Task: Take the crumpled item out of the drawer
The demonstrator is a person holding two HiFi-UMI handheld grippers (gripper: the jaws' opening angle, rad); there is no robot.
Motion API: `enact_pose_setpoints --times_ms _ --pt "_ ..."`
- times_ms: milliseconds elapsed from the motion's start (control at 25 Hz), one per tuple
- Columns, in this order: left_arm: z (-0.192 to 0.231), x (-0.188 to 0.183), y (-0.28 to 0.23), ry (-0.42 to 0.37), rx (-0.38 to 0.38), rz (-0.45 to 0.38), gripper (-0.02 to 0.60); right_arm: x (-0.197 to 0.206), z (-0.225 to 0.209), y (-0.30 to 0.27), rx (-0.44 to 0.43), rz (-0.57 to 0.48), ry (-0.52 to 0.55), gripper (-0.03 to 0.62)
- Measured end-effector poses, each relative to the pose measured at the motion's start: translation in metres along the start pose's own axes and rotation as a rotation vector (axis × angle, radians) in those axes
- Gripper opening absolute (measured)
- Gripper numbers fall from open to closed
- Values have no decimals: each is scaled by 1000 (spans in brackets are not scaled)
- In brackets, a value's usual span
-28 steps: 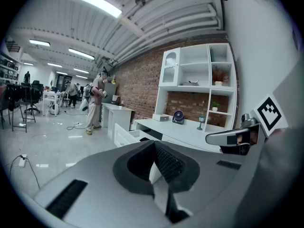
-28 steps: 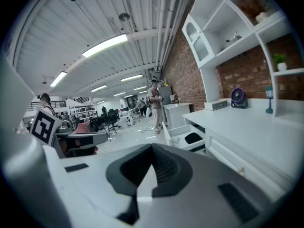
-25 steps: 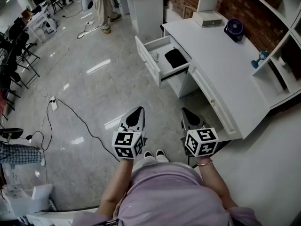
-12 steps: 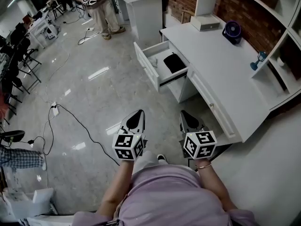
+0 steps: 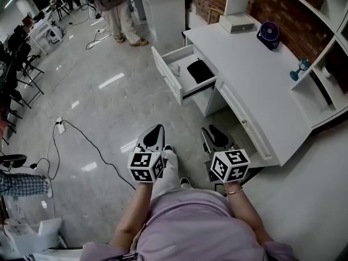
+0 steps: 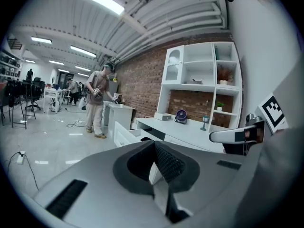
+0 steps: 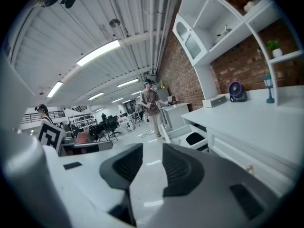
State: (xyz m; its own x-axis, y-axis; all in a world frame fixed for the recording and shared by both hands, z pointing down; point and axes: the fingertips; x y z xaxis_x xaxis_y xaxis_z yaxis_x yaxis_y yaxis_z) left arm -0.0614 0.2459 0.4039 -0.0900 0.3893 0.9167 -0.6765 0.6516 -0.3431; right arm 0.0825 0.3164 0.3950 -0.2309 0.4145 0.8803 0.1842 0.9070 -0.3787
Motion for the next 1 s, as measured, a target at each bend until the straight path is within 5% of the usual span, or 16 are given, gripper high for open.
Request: enact_pose_setpoints --times_ms 1000 --pt "164 -80 -186 -4 50 54 1 -90 -55 -218 53 5 -58 141"
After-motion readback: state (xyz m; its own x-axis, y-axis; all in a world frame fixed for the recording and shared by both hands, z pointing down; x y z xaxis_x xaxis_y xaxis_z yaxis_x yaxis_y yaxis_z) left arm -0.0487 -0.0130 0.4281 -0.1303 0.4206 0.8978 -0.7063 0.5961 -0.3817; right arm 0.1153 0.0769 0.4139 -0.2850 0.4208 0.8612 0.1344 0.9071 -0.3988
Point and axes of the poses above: the fingertips, and each gripper's own axes: y backward along the fingers, z to its left, x out of its underside, and after that the axes turned 4 degrees about z, right-handed
